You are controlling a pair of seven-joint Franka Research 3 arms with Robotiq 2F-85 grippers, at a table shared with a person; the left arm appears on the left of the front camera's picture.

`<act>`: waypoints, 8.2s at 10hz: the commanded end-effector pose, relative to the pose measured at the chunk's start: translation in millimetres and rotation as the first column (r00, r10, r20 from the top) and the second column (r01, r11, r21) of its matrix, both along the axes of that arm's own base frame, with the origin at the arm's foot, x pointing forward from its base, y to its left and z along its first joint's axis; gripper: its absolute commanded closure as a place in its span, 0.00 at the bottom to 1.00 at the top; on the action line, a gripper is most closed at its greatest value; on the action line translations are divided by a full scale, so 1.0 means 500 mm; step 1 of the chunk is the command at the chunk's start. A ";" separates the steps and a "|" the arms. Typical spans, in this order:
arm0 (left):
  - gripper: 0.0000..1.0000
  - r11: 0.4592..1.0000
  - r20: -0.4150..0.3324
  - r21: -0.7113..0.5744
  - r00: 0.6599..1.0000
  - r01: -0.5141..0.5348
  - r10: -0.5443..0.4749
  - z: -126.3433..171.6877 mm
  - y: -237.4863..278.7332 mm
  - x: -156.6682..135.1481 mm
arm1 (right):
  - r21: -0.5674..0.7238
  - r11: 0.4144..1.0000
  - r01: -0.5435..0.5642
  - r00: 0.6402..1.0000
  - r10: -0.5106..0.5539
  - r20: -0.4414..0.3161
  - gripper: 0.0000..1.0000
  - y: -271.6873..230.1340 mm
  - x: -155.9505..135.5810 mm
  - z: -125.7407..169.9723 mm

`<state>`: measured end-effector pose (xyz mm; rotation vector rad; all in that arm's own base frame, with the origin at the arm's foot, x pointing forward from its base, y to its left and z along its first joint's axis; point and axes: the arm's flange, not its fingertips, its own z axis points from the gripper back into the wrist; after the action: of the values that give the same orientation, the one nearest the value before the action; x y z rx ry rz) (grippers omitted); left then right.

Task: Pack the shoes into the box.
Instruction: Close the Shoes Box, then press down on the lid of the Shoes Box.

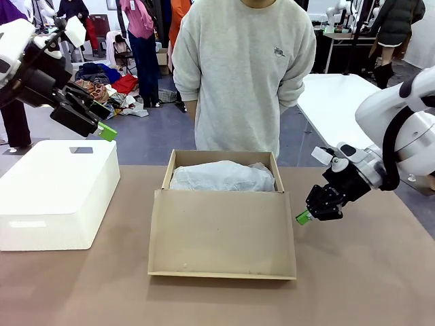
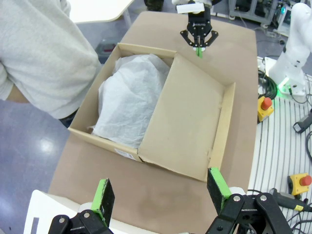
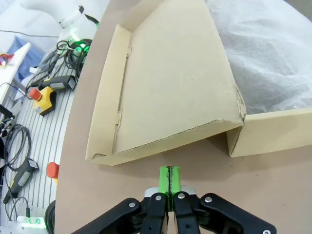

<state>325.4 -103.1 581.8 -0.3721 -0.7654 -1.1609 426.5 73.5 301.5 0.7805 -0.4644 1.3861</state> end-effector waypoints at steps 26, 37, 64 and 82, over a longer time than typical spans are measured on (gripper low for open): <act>0.00 1.000 0.006 -0.011 1.000 0.018 -0.018 0.000 0.002 0.002 | 0.453 0.873 0.182 0.983 -0.165 -0.076 1.00 0.028 0.008 0.000; 0.00 1.000 0.006 -0.011 1.000 0.018 -0.018 0.000 0.002 0.002 | 0.485 0.801 0.351 0.928 -0.368 -0.064 1.00 0.014 0.065 0.061; 1.00 0.972 -0.165 0.014 0.959 -0.233 0.232 -0.050 -0.148 0.246 | 0.038 0.868 0.495 0.848 -0.493 0.195 0.00 0.063 -0.101 0.334; 1.00 0.942 -0.341 -0.014 0.887 -0.336 0.312 -0.115 -0.255 0.420 | -0.032 0.797 0.603 0.756 -0.558 0.342 0.00 0.072 -0.159 0.446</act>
<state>524.1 -227.7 522.2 -0.4384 -0.5562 -0.7526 359.9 110.6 513.9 0.2707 -0.7863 0.9596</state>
